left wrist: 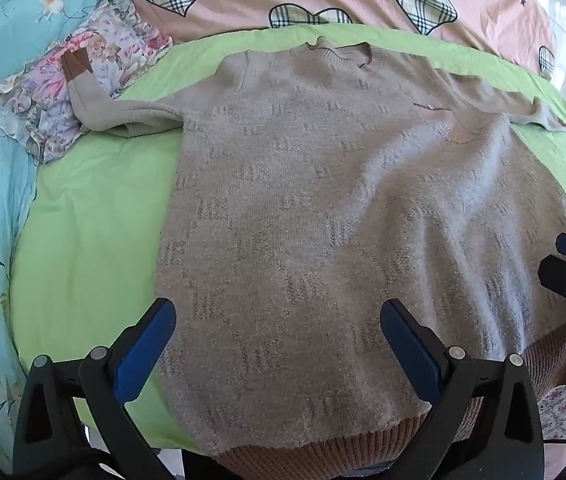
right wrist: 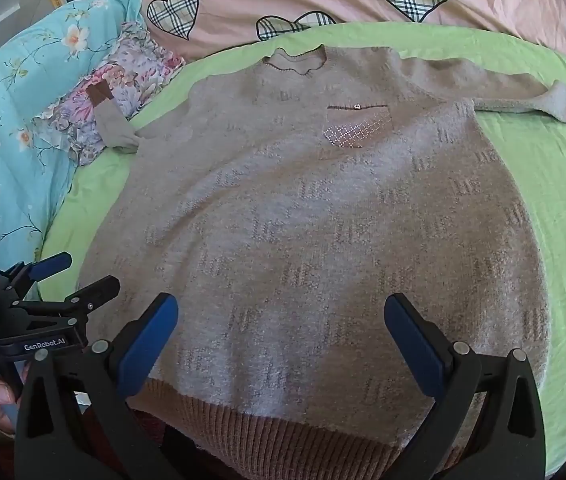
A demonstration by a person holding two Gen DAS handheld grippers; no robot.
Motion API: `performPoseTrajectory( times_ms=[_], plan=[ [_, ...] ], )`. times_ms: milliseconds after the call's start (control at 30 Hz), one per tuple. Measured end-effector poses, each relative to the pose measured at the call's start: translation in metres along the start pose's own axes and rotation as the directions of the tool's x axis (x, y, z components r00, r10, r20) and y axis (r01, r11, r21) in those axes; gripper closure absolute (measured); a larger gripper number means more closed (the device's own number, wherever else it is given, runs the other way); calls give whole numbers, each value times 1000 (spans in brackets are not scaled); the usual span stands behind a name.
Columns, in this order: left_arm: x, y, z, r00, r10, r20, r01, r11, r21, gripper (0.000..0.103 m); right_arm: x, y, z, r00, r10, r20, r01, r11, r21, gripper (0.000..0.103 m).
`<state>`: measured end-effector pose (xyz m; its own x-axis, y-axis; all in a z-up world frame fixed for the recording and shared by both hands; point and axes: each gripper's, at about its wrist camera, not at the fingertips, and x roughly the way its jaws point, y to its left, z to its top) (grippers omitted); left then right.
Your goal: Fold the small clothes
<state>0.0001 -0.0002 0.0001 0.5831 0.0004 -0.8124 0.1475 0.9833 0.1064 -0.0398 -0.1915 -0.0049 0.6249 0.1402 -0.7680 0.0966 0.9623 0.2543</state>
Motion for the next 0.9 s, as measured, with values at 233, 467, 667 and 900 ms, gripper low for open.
performPoseTrajectory(
  times_ms=[233,467,667,900],
  plan=[
    [0,1,1,1000,6,-6,-6,1000,5,1,0,0,0,1000,9,-1,-9,1000,4,0],
    [-1,2,2,1000,1,-3,-1,1000,5,1,-1,6,-1,1000,0,-6,0,1000,2,0],
    [-1,8,3,1000,-3,2,3,1000,3,1,0,2,0,1000,3,-1,-3,1000,1,0],
    [0,4,0,1000,-6,6,6,1000,-1,1,-1,3,1,1000,1,-3,-1,1000,-1,0]
  ],
)
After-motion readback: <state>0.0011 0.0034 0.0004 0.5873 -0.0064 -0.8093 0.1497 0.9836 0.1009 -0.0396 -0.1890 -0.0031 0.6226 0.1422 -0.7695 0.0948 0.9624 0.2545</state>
